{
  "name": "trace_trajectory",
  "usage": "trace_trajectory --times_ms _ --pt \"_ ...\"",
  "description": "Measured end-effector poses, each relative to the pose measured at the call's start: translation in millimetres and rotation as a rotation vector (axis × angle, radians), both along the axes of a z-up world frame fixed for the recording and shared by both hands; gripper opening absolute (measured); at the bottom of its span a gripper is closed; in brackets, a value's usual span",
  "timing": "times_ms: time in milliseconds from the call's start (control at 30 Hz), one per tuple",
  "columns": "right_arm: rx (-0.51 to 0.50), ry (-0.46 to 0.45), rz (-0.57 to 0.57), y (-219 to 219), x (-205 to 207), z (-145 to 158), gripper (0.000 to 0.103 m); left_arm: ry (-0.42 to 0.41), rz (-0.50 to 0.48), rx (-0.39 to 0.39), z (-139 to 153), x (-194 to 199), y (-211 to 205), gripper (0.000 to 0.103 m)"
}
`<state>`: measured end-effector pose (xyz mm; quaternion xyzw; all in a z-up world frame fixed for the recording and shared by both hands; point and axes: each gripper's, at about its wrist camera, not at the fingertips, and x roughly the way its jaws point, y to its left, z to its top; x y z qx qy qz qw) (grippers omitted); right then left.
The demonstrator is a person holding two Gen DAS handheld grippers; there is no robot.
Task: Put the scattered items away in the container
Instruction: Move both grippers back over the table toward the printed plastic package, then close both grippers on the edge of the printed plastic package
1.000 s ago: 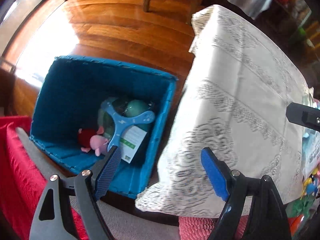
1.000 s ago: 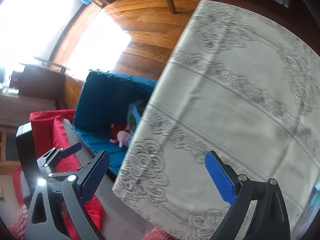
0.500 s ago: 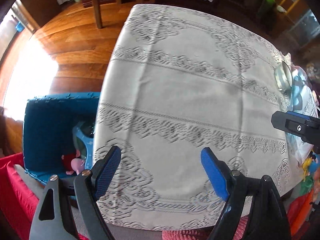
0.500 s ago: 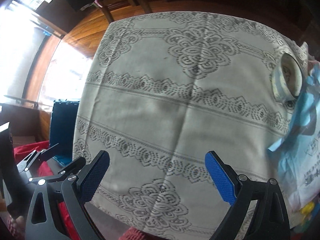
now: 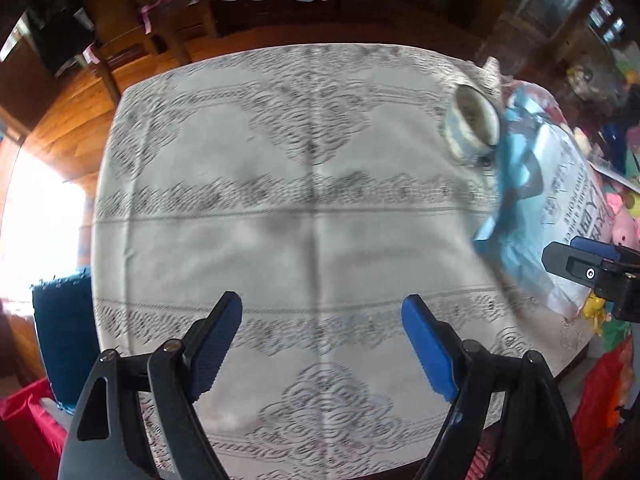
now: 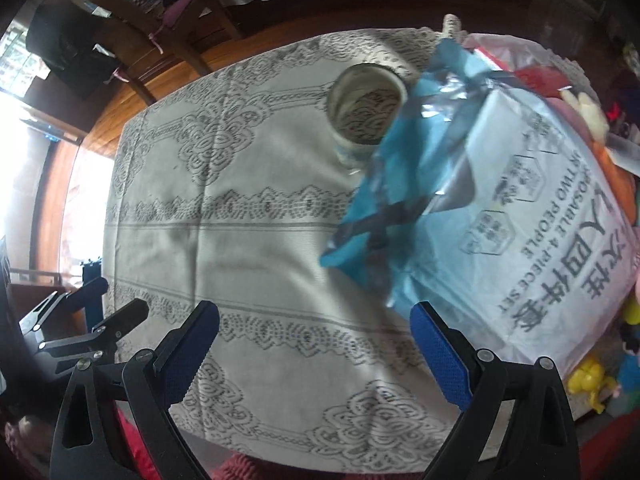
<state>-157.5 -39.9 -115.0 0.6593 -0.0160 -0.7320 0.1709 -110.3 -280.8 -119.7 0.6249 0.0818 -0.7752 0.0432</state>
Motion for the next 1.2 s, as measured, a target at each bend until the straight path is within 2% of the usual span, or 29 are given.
trace_trajectory --times_ms 367,567,700,833,900,967,1200 --pt "-0.009 0.007 -0.186 125.0 -8.8 -1.0 0.097 0.010 -0.168 0.014 0.1 -58.1 112.1 0.082" --pt "0.017 0.018 -0.276 189.0 -2.8 -2.6 0.097 0.017 -0.247 0.035 -2.8 -88.3 158.1 0.082" --pt "0.021 0.003 -0.336 224.5 3.7 -7.7 0.098 0.017 -0.305 0.008 -8.5 -108.3 182.8 0.082" --pt "0.033 -0.011 -0.384 249.2 7.9 -16.2 0.098 0.000 -0.346 -0.015 -21.2 -121.6 196.8 0.082" --pt "0.027 -0.013 -0.403 257.6 9.9 -20.4 0.099 -0.009 -0.357 -0.032 -28.2 -126.2 200.8 0.086" --pt "0.022 -0.016 -0.423 266.1 12.0 -24.7 0.100 -0.020 -0.357 -0.050 -35.0 -128.9 201.0 0.103" --pt "-0.009 -0.025 -0.472 289.3 16.1 -40.8 0.102 -0.032 -0.365 -0.008 -51.0 -130.1 200.4 0.103"
